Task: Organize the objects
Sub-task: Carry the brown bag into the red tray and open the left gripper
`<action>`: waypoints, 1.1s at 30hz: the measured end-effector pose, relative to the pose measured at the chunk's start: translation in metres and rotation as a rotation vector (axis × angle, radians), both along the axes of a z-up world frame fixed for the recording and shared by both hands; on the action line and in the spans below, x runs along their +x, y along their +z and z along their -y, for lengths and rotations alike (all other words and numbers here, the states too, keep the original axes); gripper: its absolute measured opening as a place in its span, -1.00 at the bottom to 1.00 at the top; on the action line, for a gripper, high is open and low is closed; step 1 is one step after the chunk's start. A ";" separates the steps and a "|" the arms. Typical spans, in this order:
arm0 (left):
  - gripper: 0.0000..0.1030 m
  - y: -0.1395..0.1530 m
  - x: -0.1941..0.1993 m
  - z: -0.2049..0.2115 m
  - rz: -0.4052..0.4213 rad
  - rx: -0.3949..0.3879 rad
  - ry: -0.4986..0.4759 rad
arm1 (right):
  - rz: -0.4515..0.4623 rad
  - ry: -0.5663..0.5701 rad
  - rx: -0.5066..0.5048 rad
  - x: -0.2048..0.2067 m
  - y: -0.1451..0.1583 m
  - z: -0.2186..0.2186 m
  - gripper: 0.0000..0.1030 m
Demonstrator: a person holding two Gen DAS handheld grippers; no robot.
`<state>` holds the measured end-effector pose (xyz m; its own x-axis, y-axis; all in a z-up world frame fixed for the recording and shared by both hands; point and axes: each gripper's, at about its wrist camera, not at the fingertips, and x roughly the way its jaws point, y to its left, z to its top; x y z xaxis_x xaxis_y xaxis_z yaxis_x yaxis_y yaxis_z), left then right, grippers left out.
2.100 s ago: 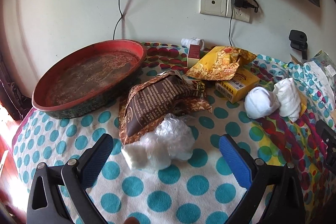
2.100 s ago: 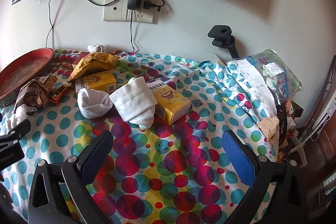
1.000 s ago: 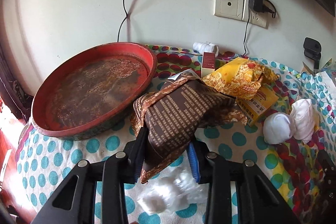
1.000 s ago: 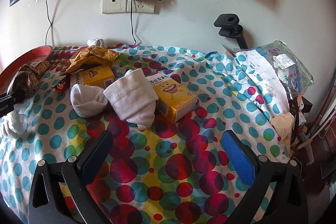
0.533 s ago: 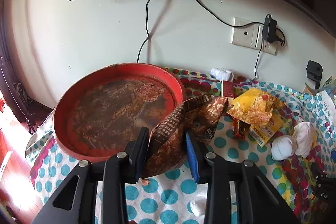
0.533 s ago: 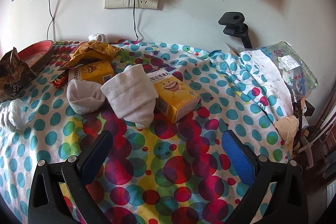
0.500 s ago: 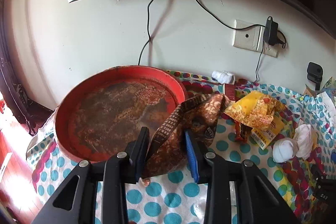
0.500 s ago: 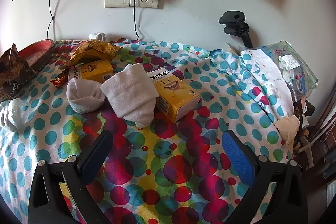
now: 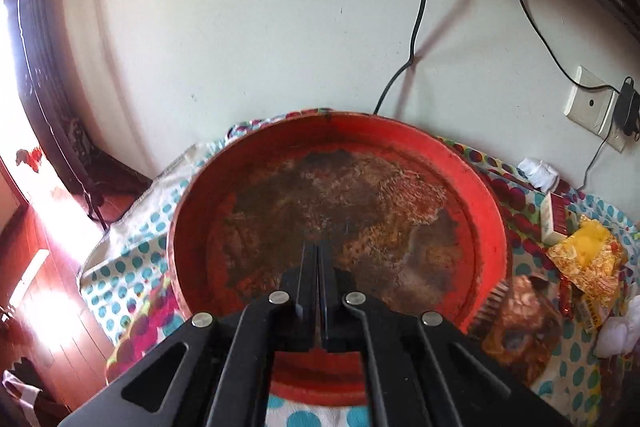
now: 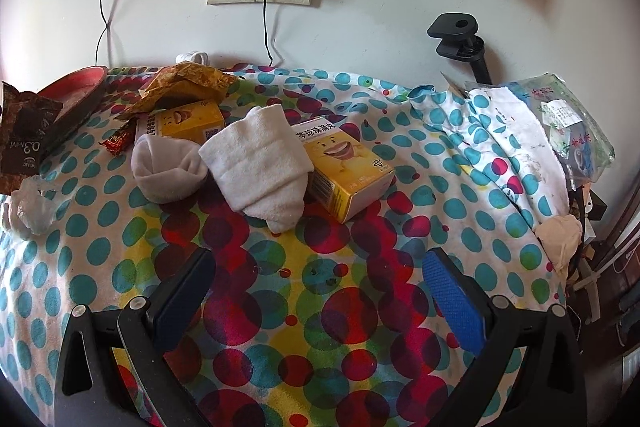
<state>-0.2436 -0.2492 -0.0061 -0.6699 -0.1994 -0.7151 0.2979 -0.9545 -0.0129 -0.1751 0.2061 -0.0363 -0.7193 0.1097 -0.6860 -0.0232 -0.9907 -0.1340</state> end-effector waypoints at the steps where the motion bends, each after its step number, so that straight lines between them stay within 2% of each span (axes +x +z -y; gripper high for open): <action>1: -0.73 0.004 0.015 -0.008 -0.032 0.009 -0.023 | 0.005 0.005 0.000 0.001 -0.001 0.001 1.00; 3: 0.79 0.011 0.048 -0.037 -0.134 -0.037 -0.113 | 0.001 0.007 -0.007 0.003 -0.002 0.002 1.00; 4: 0.92 0.014 0.063 -0.056 -0.172 -0.044 -0.194 | 0.000 0.008 -0.009 0.003 -0.003 0.002 1.00; 5: 0.93 0.013 0.070 -0.071 -0.183 -0.053 -0.247 | 0.002 0.007 -0.010 0.003 -0.004 0.003 1.00; 6: 0.93 0.010 0.071 -0.083 -0.155 -0.074 -0.277 | 0.007 0.007 -0.010 0.003 -0.005 0.004 1.00; 9: 0.93 -0.006 0.058 -0.090 -0.089 -0.075 -0.260 | 0.007 0.024 -0.005 0.005 -0.003 0.010 1.00; 11: 0.93 -0.018 0.044 -0.095 -0.066 -0.127 -0.250 | -0.006 0.024 -0.002 0.009 0.000 0.011 1.00; 13: 0.92 -0.026 0.033 -0.098 -0.036 -0.061 -0.293 | -0.003 0.019 -0.002 0.010 0.001 0.011 1.00; 14: 0.76 -0.028 0.030 -0.100 -0.033 -0.060 -0.300 | -0.003 0.015 -0.002 0.010 0.002 0.011 1.00; 15: 0.23 -0.029 0.027 -0.104 -0.028 -0.054 -0.319 | -0.003 0.014 -0.004 0.010 0.003 0.010 1.00; 19: 0.08 -0.029 0.020 -0.109 -0.008 0.014 -0.358 | -0.007 0.024 0.009 0.009 0.006 0.015 1.00; 21: -0.06 -0.024 0.021 -0.111 -0.029 -0.004 -0.355 | -0.016 0.034 0.018 0.009 0.007 0.018 1.00; 22: -0.06 -0.021 0.022 -0.109 -0.040 -0.002 -0.352 | -0.020 0.037 0.024 0.009 0.008 0.019 1.00; 24: -0.06 -0.012 0.024 -0.104 -0.064 0.006 -0.327 | -0.019 0.038 0.026 0.008 0.007 0.019 1.00; 27: -0.07 0.005 0.018 -0.094 -0.094 -0.034 -0.275 | -0.004 0.032 0.010 0.007 0.005 0.016 1.00; 29: -0.07 0.012 0.009 -0.082 -0.094 -0.087 -0.226 | -0.001 0.034 -0.001 0.007 0.005 0.016 1.00; 33: -0.06 0.011 -0.016 -0.045 -0.061 -0.143 -0.107 | -0.003 0.047 0.012 0.010 0.004 0.019 1.00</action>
